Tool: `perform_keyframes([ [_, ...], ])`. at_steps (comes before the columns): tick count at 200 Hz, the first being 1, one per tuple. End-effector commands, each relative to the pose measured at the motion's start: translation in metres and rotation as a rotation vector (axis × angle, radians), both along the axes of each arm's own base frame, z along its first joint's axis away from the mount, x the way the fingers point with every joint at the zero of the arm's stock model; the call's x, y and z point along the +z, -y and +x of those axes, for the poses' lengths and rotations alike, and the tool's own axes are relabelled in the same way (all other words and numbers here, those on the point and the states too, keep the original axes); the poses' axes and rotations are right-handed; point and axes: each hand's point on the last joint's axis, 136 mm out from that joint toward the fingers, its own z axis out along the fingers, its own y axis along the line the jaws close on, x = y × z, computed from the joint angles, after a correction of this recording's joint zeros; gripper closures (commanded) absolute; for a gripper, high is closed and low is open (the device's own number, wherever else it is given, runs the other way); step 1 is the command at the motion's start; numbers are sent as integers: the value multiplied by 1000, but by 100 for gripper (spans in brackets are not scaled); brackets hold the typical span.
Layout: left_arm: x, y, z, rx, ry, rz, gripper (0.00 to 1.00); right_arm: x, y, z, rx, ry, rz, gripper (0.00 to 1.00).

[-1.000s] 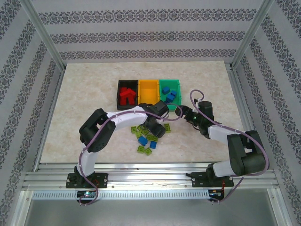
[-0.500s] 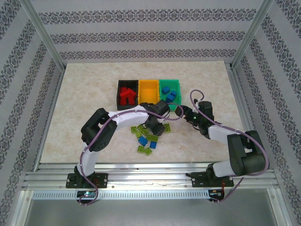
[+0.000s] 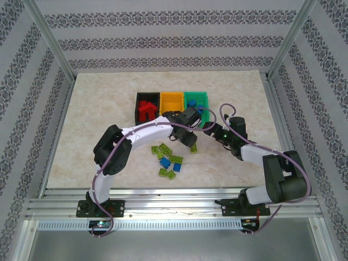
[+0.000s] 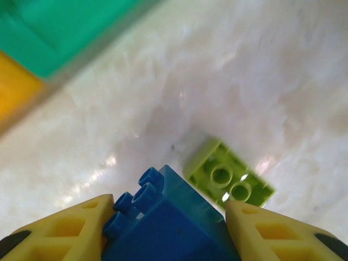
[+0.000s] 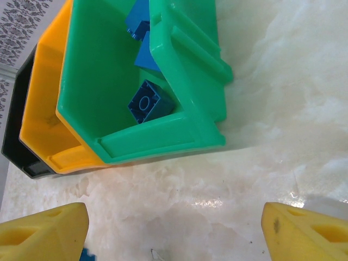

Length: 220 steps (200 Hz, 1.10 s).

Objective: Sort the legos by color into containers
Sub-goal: Place the lego in the container, then pick up the lego from the middle-left of the table.

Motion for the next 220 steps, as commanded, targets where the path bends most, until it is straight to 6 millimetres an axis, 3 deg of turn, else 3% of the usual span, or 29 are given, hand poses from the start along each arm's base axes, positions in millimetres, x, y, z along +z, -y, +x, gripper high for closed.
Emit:
perform_keyframes([
  [1,42,4,22,56,100,-39,63,-1,2,-1,-5,6,14,17],
  [66,63,18,96,134,221,-8,62,-3,3,1,-10,4,10,17],
  [106,50,5,125,232,239,71,44,-2,4,2,-12,7,8,17],
  [140,55,2,121,247,230,53,40,-3,5,2,-13,5,8,17],
  [161,63,-2,114,248,236,33,27,-2,3,2,-8,8,12,17],
  [220,92,-15,88,257,288,-115,12,-4,2,2,-6,1,16,17],
])
